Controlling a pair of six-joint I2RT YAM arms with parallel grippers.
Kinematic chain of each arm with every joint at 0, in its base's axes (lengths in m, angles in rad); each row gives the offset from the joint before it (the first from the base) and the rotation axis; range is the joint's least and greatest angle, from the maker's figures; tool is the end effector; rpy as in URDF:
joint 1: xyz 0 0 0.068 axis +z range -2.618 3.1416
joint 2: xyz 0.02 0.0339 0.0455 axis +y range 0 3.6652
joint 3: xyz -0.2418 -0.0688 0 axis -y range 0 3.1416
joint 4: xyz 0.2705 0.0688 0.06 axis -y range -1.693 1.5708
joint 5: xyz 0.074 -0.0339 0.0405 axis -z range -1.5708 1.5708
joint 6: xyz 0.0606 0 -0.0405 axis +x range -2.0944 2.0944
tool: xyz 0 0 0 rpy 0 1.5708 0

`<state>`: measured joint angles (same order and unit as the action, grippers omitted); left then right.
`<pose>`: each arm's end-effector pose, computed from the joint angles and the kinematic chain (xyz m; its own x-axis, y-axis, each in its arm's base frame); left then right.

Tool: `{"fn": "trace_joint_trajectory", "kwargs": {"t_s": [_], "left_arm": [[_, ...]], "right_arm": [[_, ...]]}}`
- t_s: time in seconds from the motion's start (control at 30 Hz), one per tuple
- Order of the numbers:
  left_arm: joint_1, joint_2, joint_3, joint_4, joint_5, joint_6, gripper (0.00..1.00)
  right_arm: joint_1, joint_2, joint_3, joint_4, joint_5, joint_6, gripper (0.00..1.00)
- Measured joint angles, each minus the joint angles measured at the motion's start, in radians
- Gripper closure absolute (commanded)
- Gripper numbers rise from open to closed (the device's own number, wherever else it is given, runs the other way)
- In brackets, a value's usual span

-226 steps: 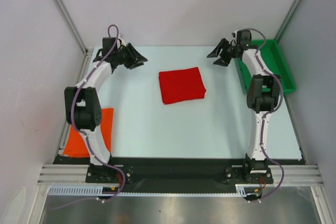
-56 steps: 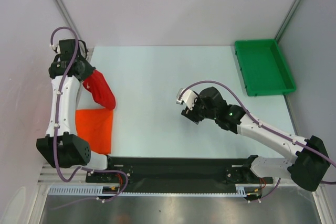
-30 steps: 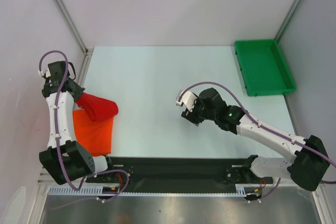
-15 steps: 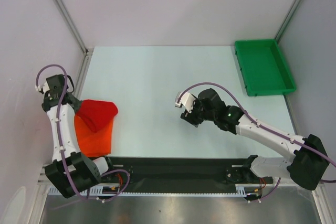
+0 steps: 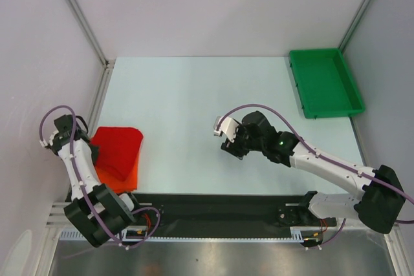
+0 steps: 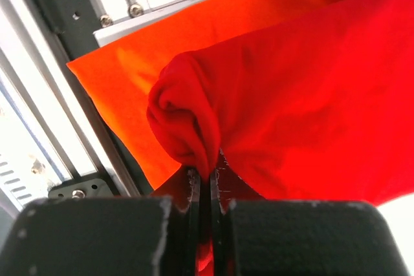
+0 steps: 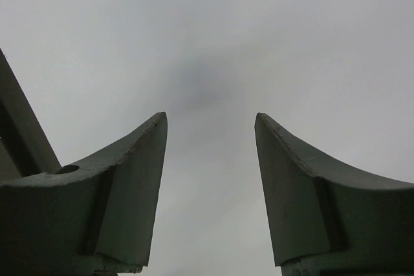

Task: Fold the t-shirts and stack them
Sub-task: Neatly place the folded tshirt to the corner, then reset both grippers

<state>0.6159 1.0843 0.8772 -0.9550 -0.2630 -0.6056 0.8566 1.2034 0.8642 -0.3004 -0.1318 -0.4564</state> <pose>0.1841 0.1496 0.2087 -0.2503 -0.8505 -0.4625 -0.9543 0.2972 -0.0301 0.2008 0.2438 0.2257 0.0096 -0.6559 -0.7548 -0.9067 0.3126 -0.2832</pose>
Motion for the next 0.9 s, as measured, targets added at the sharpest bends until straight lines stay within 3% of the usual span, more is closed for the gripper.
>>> {"fn": "trace_joint_trajectory", "kwargs": {"t_s": [0.13, 0.23, 0.27, 0.43, 0.47, 0.5, 0.53, 0.77, 0.9], "left_arm": [[0.035, 0.032, -0.002, -0.010, 0.003, -0.032, 0.96], [0.068, 0.039, -0.015, -0.015, 0.005, -0.046, 0.65], [0.084, 0.036, -0.018, -0.021, 0.002, -0.052, 0.48], [0.118, -0.020, -0.008, -0.063, -0.070, -0.076, 0.33], [0.106, -0.034, -0.001, -0.067, -0.075, -0.079, 0.22], [0.082, -0.049, 0.003, -0.066, -0.073, -0.086, 0.18], [0.044, -0.063, 0.003, -0.063, -0.071, -0.104, 0.00], [-0.466, -0.087, 0.015, 0.001, 0.007, -0.216, 0.00], [-0.683, -0.072, -0.011, 0.127, 0.112, -0.224, 0.00]], "right_arm": [[0.001, 0.000, 0.000, -0.001, 0.000, 0.000, 0.39], [0.003, 0.000, 0.000, -0.001, -0.001, 0.000, 0.38], [0.004, 0.000, 0.000, -0.001, -0.001, 0.000, 0.38], [0.004, 0.000, 0.000, -0.002, -0.002, 0.005, 0.38], [0.004, -0.001, 0.000, -0.002, -0.003, 0.012, 0.38], [0.004, -0.002, 0.000, -0.002, -0.008, 0.021, 0.38], [0.004, -0.005, -0.001, -0.001, -0.012, 0.040, 0.38], [0.005, -0.096, -0.101, 0.060, -0.047, 0.270, 0.37], [0.006, -0.239, -0.244, 0.145, -0.020, 0.501, 0.24]]}}
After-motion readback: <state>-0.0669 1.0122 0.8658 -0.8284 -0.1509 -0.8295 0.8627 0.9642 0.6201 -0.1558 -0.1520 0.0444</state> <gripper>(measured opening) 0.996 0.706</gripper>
